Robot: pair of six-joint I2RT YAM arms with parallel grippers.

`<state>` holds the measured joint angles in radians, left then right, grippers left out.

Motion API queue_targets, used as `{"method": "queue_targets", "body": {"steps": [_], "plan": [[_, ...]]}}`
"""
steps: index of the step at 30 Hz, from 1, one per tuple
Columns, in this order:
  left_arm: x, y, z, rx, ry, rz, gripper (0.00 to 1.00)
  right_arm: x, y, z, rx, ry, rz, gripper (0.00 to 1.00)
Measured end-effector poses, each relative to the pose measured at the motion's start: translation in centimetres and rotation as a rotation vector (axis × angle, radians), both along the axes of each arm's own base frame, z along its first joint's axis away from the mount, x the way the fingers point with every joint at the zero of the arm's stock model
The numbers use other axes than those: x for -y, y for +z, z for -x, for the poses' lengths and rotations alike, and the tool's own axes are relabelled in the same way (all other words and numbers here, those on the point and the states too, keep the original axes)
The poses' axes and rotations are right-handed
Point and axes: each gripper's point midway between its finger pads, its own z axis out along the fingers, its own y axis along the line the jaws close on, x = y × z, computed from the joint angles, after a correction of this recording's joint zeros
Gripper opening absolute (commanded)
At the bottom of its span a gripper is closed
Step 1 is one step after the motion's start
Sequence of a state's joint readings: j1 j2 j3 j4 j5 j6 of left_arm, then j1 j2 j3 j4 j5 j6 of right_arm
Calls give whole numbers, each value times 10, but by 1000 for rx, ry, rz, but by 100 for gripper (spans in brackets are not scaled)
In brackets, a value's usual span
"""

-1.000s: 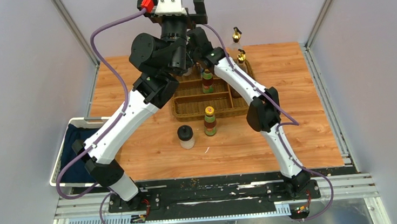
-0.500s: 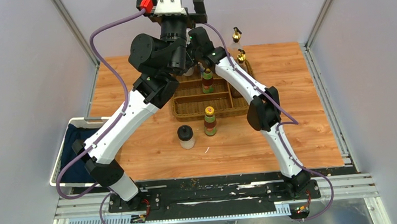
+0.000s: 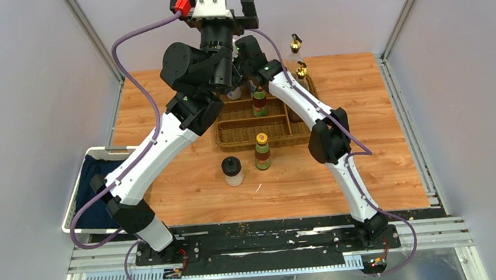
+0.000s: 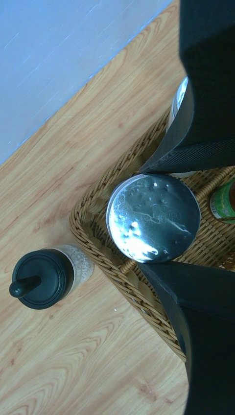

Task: Organize the condiment bottles
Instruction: Place the bottle in the storage box.

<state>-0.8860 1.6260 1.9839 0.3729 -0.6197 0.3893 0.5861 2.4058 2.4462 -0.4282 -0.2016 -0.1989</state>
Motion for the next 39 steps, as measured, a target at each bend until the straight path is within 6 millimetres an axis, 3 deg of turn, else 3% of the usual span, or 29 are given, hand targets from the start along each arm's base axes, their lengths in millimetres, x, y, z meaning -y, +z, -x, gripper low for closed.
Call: {"method": "queue_targets", "body": {"steps": [7, 13, 18, 20, 27, 31, 39], "plan": [[0, 0, 0, 0, 0, 0, 100, 0, -7, 2, -27, -8, 1, 0], [0, 0, 0, 0, 0, 0, 100, 0, -30, 1, -72, -14, 21, 0], [0, 0, 0, 0, 0, -1, 100, -1, -31, 0, -71, -15, 18, 0], [0, 0, 0, 0, 0, -1, 100, -1, -30, 0, -71, -15, 17, 8], [2, -4, -2, -4, 3, -11, 100, -2, -31, 0, -70, -14, 18, 50], [3, -7, -3, -5, 8, -21, 100, -3, -31, -1, -66, -15, 18, 61], [2, -5, -2, 2, 14, -22, 100, -3, -27, -3, -51, -18, 17, 71]]}}
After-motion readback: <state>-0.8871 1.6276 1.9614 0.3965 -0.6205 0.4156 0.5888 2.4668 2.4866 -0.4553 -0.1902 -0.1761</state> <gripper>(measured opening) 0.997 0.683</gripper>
